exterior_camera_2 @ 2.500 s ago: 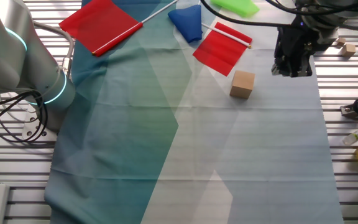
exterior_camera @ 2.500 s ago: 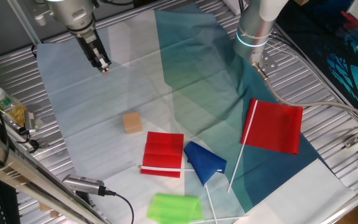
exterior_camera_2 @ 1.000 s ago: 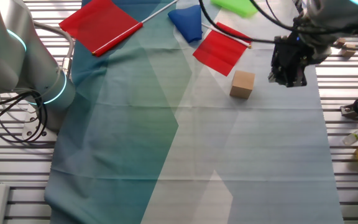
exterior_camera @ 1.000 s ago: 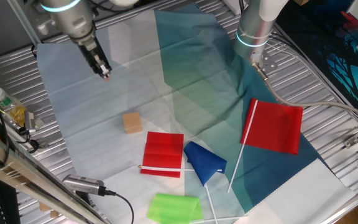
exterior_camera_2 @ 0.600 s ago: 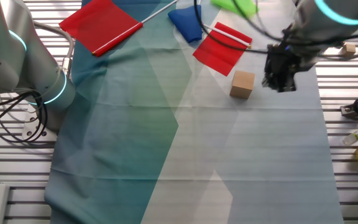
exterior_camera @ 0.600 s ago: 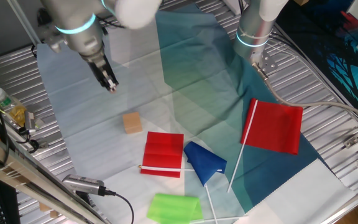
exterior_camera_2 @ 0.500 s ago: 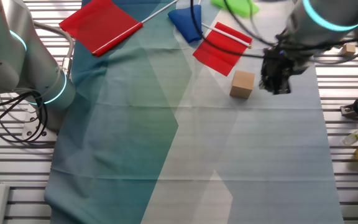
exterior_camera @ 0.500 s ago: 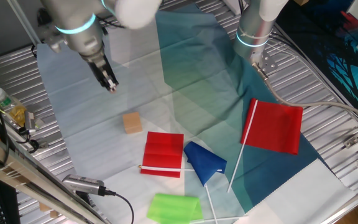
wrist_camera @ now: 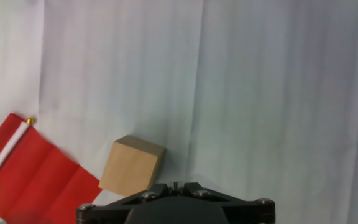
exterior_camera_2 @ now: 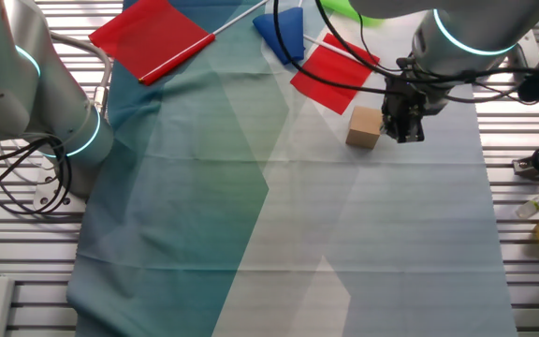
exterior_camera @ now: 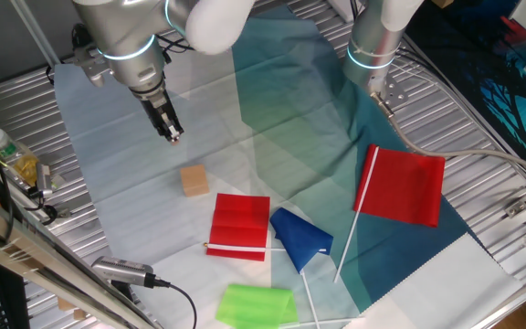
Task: Approach and touch the side of the small block
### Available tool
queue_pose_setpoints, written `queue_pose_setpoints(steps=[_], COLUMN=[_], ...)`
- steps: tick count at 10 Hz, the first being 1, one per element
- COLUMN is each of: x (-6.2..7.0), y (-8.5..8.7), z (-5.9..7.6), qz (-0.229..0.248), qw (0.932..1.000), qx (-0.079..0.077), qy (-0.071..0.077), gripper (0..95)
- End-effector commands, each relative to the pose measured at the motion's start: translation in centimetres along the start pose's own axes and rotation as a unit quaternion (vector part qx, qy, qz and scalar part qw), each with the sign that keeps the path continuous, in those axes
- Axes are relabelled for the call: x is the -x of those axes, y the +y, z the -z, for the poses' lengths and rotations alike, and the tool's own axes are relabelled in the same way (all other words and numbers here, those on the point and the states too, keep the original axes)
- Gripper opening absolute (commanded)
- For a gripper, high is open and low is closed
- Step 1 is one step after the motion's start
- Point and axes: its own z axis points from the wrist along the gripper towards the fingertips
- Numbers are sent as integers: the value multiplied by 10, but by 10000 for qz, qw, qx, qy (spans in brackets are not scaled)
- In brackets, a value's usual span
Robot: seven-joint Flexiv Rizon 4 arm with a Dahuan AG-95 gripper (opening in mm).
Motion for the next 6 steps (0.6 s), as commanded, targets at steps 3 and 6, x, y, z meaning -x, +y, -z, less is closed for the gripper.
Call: queue_pose_setpoints(steps=[3,6], x=[-1,-1], y=[0,0], z=[0,0], qz=[-81,-118], qw=[9992,9990], qx=[-195,-212], qy=[-351,-369], gripper=[0,0])
